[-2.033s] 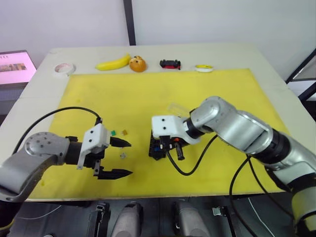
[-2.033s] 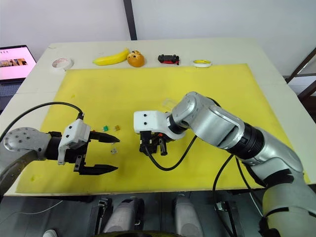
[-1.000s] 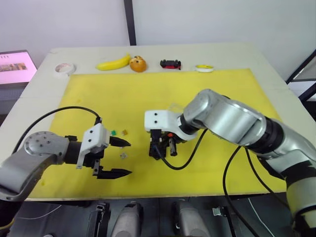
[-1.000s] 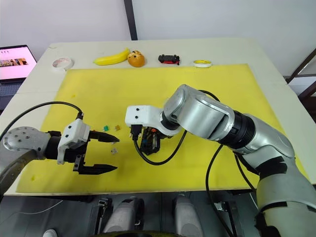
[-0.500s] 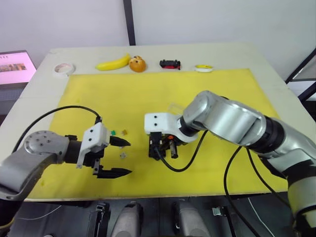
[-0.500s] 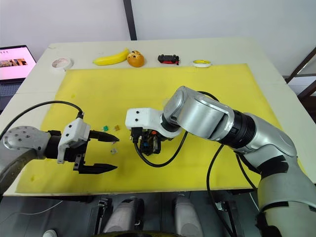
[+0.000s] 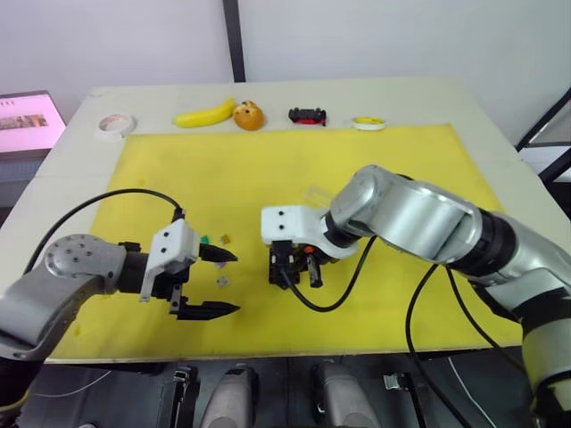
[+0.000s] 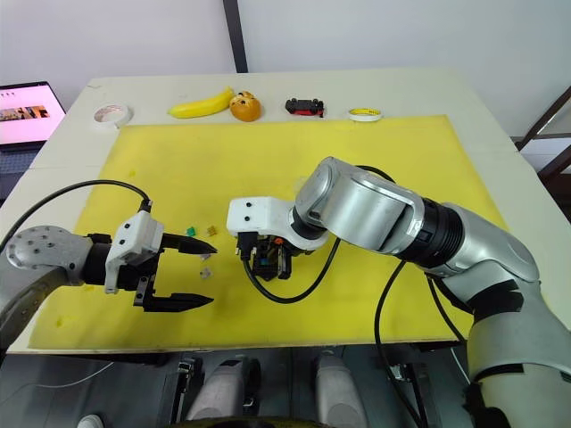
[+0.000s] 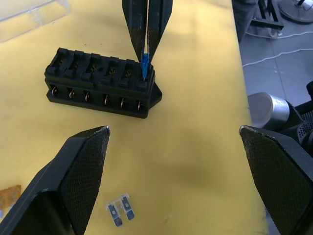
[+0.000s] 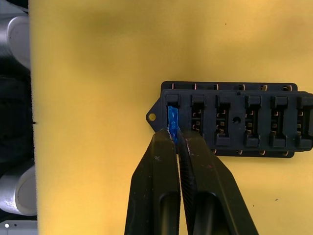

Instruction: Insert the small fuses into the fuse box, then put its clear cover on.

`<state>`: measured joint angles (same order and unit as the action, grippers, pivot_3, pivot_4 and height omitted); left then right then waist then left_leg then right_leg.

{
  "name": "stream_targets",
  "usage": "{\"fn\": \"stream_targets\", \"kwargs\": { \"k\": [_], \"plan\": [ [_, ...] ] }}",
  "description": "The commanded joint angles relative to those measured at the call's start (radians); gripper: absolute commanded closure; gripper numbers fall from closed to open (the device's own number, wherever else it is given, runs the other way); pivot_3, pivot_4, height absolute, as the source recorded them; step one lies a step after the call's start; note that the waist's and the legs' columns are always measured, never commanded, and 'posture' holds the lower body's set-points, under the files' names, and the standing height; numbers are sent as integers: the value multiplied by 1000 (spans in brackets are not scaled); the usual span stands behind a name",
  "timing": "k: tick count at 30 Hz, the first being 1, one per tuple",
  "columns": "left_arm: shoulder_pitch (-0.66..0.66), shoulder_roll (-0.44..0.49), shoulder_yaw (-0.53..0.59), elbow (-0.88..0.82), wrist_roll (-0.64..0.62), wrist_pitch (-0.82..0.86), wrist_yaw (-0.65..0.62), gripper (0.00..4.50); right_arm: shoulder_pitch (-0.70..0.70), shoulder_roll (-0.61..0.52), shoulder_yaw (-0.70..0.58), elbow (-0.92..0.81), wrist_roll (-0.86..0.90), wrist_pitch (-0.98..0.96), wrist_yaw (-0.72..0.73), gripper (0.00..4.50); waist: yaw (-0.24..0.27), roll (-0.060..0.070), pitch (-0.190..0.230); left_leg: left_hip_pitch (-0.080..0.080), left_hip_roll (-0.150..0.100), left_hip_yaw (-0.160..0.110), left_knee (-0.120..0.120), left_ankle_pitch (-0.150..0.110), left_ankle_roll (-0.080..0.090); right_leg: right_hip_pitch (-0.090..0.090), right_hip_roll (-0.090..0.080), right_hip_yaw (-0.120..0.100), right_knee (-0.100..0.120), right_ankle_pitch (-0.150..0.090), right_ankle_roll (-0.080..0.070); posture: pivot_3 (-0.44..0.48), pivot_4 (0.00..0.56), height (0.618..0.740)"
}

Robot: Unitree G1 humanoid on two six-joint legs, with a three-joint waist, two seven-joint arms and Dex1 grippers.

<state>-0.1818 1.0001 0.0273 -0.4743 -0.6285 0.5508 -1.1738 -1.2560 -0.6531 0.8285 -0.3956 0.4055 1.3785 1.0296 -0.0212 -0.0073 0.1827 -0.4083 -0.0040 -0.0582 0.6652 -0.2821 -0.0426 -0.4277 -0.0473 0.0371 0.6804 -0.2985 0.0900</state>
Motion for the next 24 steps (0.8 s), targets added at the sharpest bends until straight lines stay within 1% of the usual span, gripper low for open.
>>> {"fn": "stream_targets", "kwargs": {
  "k": [1, 24],
  "plan": [
    [-10, -1, 25, -25, -11, 3, 4, 45, -11, -10, 4, -26, -5, -19, -5, 4500, 0, 0, 0, 0, 0, 0, 0, 0, 0, 0, 0, 0, 0, 0, 0, 0, 150, 740],
    [-5, -6, 32, -35, -15, 11, 24, 45, -1, -26, 108, -7, -83, -104, -8, 4500, 0, 0, 0, 0, 0, 0, 0, 0, 0, 0, 0, 0, 0, 0, 0, 0, 150, 740]
  ]
}}
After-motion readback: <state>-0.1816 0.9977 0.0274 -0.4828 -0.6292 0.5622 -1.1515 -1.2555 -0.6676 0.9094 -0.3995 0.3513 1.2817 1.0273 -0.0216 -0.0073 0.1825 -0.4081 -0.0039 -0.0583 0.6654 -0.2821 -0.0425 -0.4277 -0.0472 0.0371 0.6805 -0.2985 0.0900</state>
